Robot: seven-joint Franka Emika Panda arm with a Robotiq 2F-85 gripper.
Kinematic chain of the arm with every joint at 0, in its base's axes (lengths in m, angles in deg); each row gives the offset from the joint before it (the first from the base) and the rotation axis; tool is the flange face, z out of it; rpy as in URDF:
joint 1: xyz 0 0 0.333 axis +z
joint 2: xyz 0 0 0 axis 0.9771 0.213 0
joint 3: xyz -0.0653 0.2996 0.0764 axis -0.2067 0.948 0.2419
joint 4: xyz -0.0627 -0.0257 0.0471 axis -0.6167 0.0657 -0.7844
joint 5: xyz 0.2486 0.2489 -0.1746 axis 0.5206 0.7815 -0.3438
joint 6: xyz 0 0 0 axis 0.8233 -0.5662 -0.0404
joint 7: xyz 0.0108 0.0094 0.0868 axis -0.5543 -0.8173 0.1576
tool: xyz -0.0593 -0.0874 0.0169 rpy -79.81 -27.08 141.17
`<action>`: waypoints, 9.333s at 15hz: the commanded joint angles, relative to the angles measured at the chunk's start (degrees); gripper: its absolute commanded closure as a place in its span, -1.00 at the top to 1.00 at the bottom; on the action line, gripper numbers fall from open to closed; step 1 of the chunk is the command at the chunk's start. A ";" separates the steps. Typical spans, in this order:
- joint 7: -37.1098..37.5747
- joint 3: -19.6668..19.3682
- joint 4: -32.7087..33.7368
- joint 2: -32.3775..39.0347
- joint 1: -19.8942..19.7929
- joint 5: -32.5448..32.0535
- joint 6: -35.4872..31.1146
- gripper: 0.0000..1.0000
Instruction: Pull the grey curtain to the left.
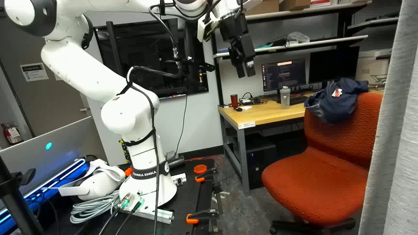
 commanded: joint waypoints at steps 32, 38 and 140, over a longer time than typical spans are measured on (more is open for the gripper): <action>12.69 5.27 30.90 22.24 -0.93 -0.05 6.96 1.00; 11.82 4.34 28.96 21.75 0.02 0.10 4.54 1.00; 52.93 30.48 75.79 63.93 54.78 -49.08 -16.54 -0.99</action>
